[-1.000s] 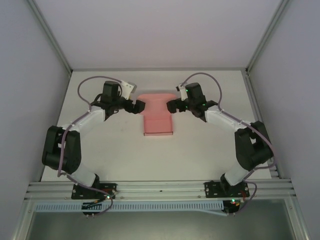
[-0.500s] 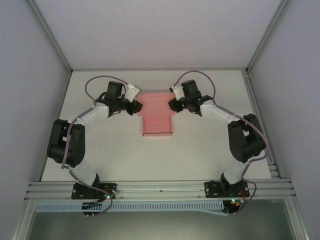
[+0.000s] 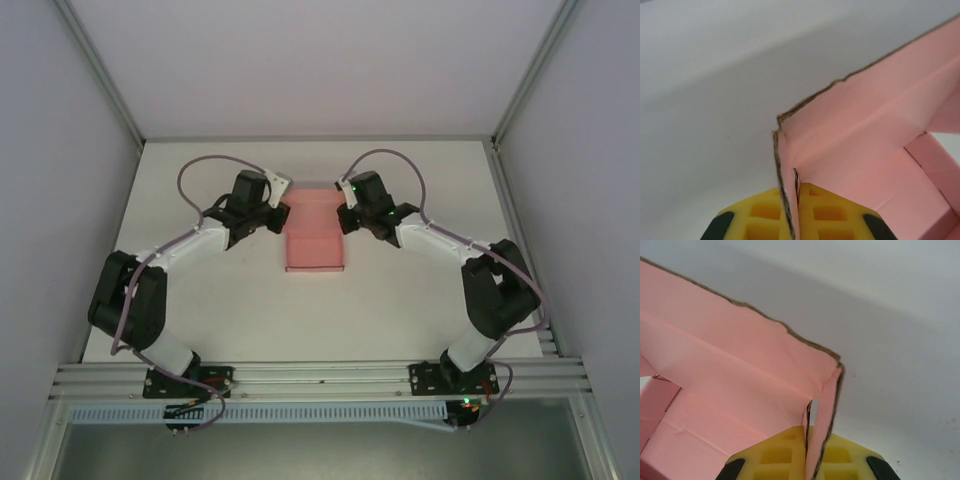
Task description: Assemble paper box
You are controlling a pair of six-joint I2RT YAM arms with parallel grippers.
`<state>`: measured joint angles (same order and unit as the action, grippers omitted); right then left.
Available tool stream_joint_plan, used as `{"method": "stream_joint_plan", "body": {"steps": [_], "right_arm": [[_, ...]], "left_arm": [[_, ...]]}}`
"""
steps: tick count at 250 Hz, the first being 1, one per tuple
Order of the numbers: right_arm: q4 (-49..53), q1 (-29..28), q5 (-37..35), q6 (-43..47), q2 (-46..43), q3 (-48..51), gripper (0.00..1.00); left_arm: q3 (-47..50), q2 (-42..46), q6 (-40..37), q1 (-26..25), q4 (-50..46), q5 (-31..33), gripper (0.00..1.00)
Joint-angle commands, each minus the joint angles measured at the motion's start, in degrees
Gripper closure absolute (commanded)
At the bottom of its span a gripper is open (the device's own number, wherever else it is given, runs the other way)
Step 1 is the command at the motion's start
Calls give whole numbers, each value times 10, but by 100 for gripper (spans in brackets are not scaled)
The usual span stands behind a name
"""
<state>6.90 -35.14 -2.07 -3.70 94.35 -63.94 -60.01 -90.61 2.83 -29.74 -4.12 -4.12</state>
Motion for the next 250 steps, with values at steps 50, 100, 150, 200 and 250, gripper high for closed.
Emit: {"method": "stream_joint_plan", "body": {"steps": [50, 100, 150, 200, 250], "right_arm": [[-324, -49, -132, -155, -23, 113, 98], [-343, -54, -152, -188, 9, 111, 94], [-386, -67, -186, -216, 23, 143, 93], [-471, -80, -213, -235, 34, 208, 89], [-490, -102, -208, -198, 43, 250, 90]], "left_arm": [[63, -15, 115, -47, 238, 114, 100], [57, -56, 145, -51, 298, 91, 100], [85, -59, 178, -56, 332, 77, 100], [175, -37, 180, -74, 414, 63, 100], [261, -29, 197, -91, 506, 39, 97]]}}
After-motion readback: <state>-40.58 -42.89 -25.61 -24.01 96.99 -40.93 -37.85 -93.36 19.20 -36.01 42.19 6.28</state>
